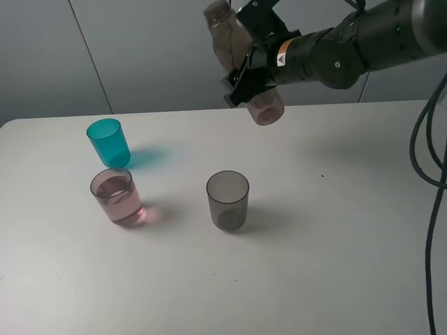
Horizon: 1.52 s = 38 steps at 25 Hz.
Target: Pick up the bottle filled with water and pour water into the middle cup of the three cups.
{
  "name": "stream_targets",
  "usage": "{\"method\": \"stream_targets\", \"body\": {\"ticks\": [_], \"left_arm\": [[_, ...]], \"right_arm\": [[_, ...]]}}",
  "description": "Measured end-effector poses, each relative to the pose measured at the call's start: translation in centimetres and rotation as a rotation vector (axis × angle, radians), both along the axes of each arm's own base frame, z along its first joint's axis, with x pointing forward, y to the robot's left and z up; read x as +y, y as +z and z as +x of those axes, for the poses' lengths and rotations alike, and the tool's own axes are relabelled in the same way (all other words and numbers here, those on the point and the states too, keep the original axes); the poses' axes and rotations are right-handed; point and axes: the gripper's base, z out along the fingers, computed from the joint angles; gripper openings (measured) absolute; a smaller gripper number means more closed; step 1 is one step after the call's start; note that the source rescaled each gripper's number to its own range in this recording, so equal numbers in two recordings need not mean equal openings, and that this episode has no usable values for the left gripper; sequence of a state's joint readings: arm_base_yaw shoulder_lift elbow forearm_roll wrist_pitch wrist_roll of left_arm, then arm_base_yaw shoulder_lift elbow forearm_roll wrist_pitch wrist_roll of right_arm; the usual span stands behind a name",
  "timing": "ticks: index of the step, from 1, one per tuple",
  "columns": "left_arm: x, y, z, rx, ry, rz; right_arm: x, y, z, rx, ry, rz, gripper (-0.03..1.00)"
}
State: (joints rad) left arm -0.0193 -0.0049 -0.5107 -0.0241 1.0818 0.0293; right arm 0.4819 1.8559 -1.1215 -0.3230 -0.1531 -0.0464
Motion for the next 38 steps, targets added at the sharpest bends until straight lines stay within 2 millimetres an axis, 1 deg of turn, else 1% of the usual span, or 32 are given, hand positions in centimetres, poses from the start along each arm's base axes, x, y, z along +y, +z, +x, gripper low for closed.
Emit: {"method": "stream_targets", "body": {"ticks": [3, 6, 9, 11, 16, 19, 22, 24, 28, 32, 38], "left_arm": [[0.0, 0.0, 0.0, 0.000, 0.000, 0.000], [0.0, 0.0, 0.0, 0.000, 0.000, 0.000], [0.0, 0.0, 0.0, 0.000, 0.000, 0.000], [0.0, 0.0, 0.0, 0.000, -0.001, 0.002], [0.0, 0.0, 0.0, 0.000, -0.002, 0.003], [0.0, 0.0, 0.0, 0.000, -0.002, 0.003], [0.0, 0.0, 0.0, 0.000, -0.002, 0.003], [0.0, 0.0, 0.0, 0.000, -0.002, 0.003], [0.0, 0.0, 0.0, 0.000, -0.002, 0.003], [0.0, 0.0, 0.0, 0.000, -0.002, 0.003], [0.0, 0.0, 0.0, 0.000, -0.002, 0.003]], "right_arm": [[-3.2, -1.3, 0.4, 0.046, -0.113, 0.095, 0.01], [-5.9, -2.7, 0.0, 0.038, -0.172, 0.193, 0.01], [-7.6, -3.5, -0.9, -0.051, -0.163, 0.297, 0.01], [-8.5, -3.6, -1.4, -0.103, -0.161, 0.352, 0.01], [-10.6, -4.3, -1.2, -0.112, -0.212, 0.365, 0.01], [-10.8, -5.7, -0.7, -0.138, -0.205, 0.385, 0.01], [-10.8, -8.1, -0.5, -0.131, -0.188, 0.359, 0.01], [-10.7, -9.3, -0.5, -0.134, -0.177, 0.354, 0.01], [-10.6, -10.9, -0.5, -0.155, -0.165, 0.382, 0.01], [-10.6, -12.1, -0.6, -0.131, -0.171, 0.379, 0.01], [-10.6, -12.3, -0.6, -0.126, -0.180, 0.378, 0.01]]}}
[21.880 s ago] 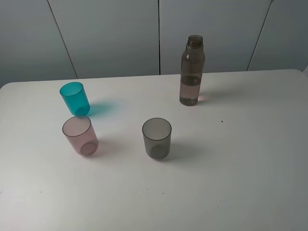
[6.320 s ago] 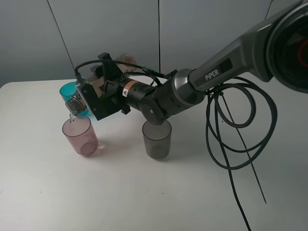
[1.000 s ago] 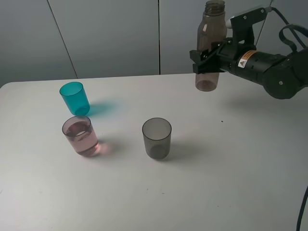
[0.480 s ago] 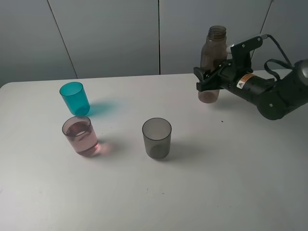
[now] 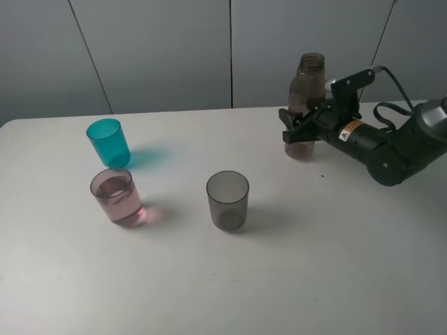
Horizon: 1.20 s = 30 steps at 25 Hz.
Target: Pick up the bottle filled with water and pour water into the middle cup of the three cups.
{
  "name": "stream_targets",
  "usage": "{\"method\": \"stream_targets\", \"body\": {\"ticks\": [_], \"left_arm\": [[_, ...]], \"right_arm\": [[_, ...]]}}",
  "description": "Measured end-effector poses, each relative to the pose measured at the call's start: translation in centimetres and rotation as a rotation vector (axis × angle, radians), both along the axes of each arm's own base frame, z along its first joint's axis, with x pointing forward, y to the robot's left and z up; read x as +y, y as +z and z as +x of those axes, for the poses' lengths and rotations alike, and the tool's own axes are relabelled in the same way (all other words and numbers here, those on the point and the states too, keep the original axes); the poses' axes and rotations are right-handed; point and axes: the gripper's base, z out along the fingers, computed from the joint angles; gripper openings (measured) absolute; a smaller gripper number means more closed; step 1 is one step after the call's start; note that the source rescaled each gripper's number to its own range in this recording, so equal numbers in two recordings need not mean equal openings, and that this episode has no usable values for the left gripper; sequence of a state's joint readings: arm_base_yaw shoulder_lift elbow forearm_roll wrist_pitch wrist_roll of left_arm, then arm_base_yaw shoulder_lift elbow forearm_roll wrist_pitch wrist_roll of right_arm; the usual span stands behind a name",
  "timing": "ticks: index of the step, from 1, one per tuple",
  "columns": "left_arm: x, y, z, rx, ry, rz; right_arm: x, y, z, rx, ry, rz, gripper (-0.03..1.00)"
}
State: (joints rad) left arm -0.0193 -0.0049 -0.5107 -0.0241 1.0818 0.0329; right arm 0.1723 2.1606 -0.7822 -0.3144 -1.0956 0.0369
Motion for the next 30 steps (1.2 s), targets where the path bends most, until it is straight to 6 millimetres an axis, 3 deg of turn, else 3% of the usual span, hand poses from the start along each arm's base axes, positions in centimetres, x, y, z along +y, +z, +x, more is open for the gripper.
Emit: {"method": "stream_targets", "body": {"ticks": [14, 15, 19, 21, 23, 30], "left_arm": [[0.0, 0.0, 0.0, 0.000, 0.000, 0.000], [0.0, 0.0, 0.0, 0.000, 0.000, 0.000], [0.0, 0.0, 0.0, 0.000, 0.000, 0.000], [0.0, 0.0, 0.0, 0.000, 0.000, 0.000], [0.0, 0.0, 0.0, 0.000, 0.000, 0.000], [0.0, 0.0, 0.0, 0.000, 0.000, 0.000]], "right_arm": [[0.0, -0.4, -0.1, 0.039, 0.007, -0.020, 0.03], [0.0, -0.4, -0.1, 0.040, 0.006, -0.017, 0.11], [0.0, -0.4, -0.1, 0.039, 0.006, -0.016, 0.75], [0.0, -0.4, -0.2, 0.041, 0.006, -0.017, 0.94], [0.0, -0.4, -0.5, 0.048, 0.006, -0.018, 0.99], [-1.0, 0.6, -2.8, 0.061, -0.055, -0.051, 0.99]]}}
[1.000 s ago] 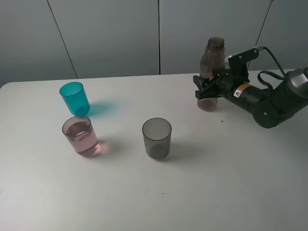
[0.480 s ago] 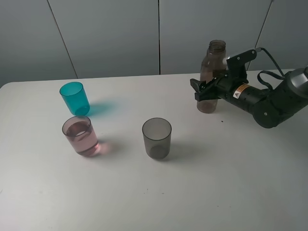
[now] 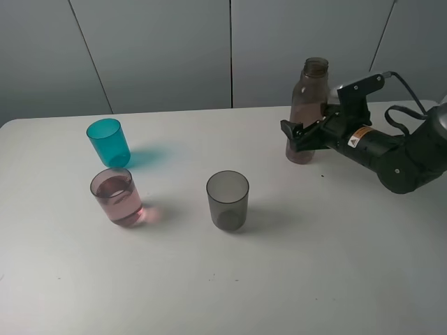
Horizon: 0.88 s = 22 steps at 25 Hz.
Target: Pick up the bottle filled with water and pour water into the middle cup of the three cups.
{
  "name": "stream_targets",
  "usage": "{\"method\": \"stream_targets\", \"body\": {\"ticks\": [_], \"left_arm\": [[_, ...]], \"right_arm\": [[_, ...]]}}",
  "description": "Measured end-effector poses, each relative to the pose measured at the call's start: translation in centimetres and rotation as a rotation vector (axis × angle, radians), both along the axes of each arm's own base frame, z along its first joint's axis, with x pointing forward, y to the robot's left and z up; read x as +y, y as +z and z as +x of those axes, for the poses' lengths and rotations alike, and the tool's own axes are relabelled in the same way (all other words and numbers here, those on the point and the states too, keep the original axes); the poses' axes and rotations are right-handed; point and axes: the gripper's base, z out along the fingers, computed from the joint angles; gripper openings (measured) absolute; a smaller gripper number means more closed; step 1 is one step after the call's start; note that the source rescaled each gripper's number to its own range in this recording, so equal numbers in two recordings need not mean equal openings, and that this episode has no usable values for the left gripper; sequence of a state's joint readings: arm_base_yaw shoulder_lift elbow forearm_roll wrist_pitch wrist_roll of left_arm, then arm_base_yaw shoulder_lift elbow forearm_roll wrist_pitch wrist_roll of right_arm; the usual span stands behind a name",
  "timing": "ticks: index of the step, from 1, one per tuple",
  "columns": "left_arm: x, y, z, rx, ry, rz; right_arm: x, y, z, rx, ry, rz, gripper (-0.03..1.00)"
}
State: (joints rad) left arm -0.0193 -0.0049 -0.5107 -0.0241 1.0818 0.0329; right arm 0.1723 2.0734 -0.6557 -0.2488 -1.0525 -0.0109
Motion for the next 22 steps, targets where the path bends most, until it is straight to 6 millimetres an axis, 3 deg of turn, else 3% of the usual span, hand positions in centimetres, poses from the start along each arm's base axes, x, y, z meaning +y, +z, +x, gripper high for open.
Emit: {"method": "stream_targets", "body": {"ticks": [6, 12, 17, 22], "left_arm": [[0.0, 0.0, 0.0, 0.000, 0.000, 0.000], [0.0, 0.0, 0.0, 0.000, 0.000, 0.000], [0.0, 0.0, 0.0, 0.000, 0.000, 0.000], [0.0, 0.0, 0.0, 0.000, 0.000, 0.000]], "right_arm": [[-1.1, 2.1, -3.7, 0.026, -0.051, -0.005, 0.99], [-2.5, 7.6, -6.3, 0.088, -0.158, -0.013, 1.00], [-3.3, 16.0, -9.0, 0.049, -0.209, 0.014, 1.00], [-4.5, 24.1, -13.7, 0.074, -0.255, 0.010, 1.00]]}}
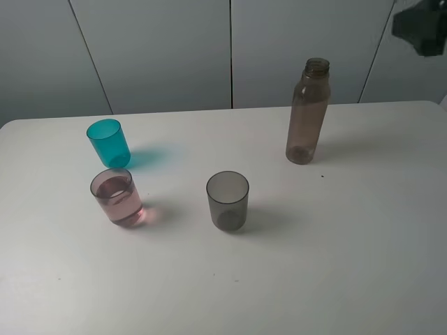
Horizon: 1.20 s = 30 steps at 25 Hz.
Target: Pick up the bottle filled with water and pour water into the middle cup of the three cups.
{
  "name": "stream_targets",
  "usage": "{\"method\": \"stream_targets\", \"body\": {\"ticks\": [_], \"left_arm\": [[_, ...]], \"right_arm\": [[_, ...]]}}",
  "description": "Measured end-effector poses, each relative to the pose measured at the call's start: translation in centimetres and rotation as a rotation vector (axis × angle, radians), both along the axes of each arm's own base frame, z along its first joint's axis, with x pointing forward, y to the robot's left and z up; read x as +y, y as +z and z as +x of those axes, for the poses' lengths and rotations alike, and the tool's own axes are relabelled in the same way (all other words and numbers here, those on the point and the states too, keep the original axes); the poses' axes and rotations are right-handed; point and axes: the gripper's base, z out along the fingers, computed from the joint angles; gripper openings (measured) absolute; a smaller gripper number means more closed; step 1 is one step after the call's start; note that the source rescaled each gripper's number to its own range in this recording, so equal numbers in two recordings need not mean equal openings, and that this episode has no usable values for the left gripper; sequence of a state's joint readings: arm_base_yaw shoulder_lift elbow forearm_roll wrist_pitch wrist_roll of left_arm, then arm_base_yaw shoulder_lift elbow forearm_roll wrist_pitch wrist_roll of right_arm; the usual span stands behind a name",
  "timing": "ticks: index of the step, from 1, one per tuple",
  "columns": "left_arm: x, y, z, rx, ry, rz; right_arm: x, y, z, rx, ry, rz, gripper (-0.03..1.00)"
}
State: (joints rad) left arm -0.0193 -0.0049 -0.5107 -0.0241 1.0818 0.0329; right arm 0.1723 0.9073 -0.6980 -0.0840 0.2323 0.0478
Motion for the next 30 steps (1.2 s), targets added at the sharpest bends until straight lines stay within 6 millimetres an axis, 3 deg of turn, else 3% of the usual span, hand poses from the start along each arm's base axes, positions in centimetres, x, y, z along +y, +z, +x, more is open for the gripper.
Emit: {"method": "stream_targets", "body": {"ticks": [2, 5, 11, 17, 21, 26, 30], "left_arm": [[0.0, 0.0, 0.0, 0.000, 0.000, 0.000], [0.0, 0.0, 0.0, 0.000, 0.000, 0.000], [0.0, 0.0, 0.0, 0.000, 0.000, 0.000], [0.0, 0.0, 0.0, 0.000, 0.000, 0.000], [0.0, 0.0, 0.0, 0.000, 0.000, 0.000], [0.0, 0.0, 0.0, 0.000, 0.000, 0.000], [0.0, 0.0, 0.0, 0.000, 0.001, -0.002]], "right_arm": [[-0.5, 1.9, -2.3, 0.033, -0.016, -0.004, 1.00], [-1.3, 2.6, -6.1, 0.115, -0.034, -0.008, 1.00], [-2.3, 1.9, -13.3, 0.277, -0.032, 0.025, 1.00], [-2.9, -0.2, -18.9, 0.228, -0.009, 0.062, 1.00], [-3.3, -2.3, -21.2, 0.137, -0.001, 0.070, 1.00], [-3.3, -3.7, -21.1, 0.158, 0.003, 0.055, 1.00], [-3.3, -3.7, -20.9, 0.137, 0.002, 0.053, 1.00]]}}
